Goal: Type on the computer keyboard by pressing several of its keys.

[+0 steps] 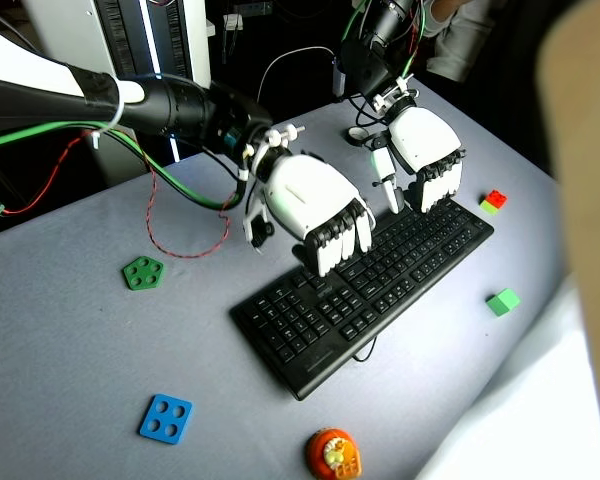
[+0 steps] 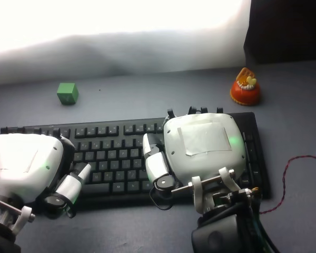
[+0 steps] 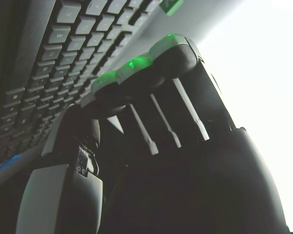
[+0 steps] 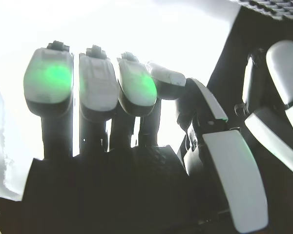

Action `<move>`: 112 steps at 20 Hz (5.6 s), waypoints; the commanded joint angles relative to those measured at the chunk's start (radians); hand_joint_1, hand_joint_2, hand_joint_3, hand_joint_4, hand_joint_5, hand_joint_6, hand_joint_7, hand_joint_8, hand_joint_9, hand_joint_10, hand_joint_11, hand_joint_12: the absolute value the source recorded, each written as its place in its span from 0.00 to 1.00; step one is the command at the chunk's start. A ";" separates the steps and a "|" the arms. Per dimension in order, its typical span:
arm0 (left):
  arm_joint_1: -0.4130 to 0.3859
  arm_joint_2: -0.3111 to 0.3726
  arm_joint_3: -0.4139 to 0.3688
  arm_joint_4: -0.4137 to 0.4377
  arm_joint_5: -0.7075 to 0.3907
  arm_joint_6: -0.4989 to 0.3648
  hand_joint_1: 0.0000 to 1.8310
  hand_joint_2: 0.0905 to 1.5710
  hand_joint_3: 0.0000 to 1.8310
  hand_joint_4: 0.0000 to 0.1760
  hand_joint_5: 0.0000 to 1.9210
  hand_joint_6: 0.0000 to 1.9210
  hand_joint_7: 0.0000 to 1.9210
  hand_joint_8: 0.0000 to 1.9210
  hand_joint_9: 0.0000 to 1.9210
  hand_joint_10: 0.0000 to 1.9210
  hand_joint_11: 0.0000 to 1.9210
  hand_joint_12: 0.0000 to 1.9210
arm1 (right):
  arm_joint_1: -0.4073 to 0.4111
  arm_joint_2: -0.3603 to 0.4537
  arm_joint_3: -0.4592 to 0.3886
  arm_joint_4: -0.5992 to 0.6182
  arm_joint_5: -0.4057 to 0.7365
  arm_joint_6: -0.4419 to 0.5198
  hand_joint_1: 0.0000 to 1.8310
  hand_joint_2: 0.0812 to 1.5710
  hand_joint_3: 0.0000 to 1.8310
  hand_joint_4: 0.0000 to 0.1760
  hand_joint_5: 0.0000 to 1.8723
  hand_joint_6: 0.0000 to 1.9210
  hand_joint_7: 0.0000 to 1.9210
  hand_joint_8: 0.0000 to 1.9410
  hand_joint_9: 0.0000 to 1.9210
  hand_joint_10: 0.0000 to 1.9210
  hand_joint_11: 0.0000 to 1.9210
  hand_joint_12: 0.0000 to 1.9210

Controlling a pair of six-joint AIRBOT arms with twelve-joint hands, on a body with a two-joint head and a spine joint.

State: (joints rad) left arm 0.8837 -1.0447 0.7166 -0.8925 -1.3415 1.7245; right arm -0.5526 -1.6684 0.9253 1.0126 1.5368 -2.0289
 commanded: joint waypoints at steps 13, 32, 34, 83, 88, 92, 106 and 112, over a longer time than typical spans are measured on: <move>0.033 0.003 0.039 0.121 -0.023 -0.014 0.04 0.80 0.00 0.35 0.06 0.00 0.06 0.00 0.10 0.01 0.00 0.41 | 0.064 -0.065 0.013 0.113 -0.008 -0.019 0.00 0.73 0.00 0.00 0.16 0.13 0.24 0.00 0.12 0.22 0.00 0.70; 0.089 0.046 0.076 0.038 0.003 -0.004 0.09 0.81 0.00 0.03 0.28 0.03 0.16 0.01 0.14 0.01 0.00 0.41 | 0.058 -0.201 0.210 0.123 -0.123 0.013 0.01 0.75 0.00 0.00 0.34 0.22 0.34 0.01 0.12 0.50 0.00 0.85; 0.089 0.052 0.069 0.038 0.003 -0.006 0.11 0.81 0.00 0.00 0.40 0.03 0.21 0.00 0.14 0.00 0.00 0.36 | 0.059 -0.205 0.206 0.128 -0.120 0.012 0.02 0.76 0.00 0.00 0.41 0.32 0.37 0.02 0.11 0.46 0.00 0.82; 0.173 -0.085 0.084 0.257 -0.275 -0.133 0.06 0.85 0.00 0.06 0.23 0.00 0.30 0.00 0.34 0.04 0.03 0.73 | 0.084 0.178 -0.163 0.115 -0.061 0.039 0.00 0.78 0.00 0.00 0.32 0.25 0.45 0.13 0.32 0.60 0.14 0.98; 0.175 -0.108 0.124 0.257 -0.271 -0.122 0.06 0.85 0.00 0.09 0.22 0.00 0.29 0.00 0.32 0.03 0.01 0.72 | 0.067 0.275 -0.251 0.116 -0.062 0.044 0.01 0.78 0.00 0.00 0.32 0.27 0.45 0.14 0.31 0.61 0.15 0.99; 0.162 -0.127 0.161 0.257 -0.255 -0.121 0.08 0.84 0.00 0.07 0.22 0.00 0.29 0.00 0.31 0.02 0.00 0.72 | 0.066 0.294 -0.281 0.115 -0.063 0.053 0.00 0.79 0.00 0.00 0.32 0.27 0.45 0.15 0.31 0.61 0.13 0.99; 0.157 -0.129 0.210 0.251 -0.237 -0.133 0.59 0.56 0.00 0.64 0.06 0.00 0.04 0.00 0.09 0.00 0.00 0.39 | 0.067 0.294 -0.283 0.115 -0.061 0.066 0.01 0.79 0.00 0.00 0.33 0.26 0.45 0.15 0.30 0.61 0.13 0.99; 0.148 -0.123 0.204 0.251 -0.234 -0.140 0.31 0.71 0.04 0.36 0.04 0.00 0.06 0.01 0.09 0.01 0.00 0.40 | 0.061 0.294 -0.286 0.115 -0.066 0.061 0.02 0.79 0.00 0.00 0.34 0.25 0.45 0.15 0.31 0.60 0.13 0.99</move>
State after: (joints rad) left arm 1.0355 -1.1709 0.9203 -0.6800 -1.4994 1.5803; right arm -0.4915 -1.3788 0.6449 1.2270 1.4185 -1.9713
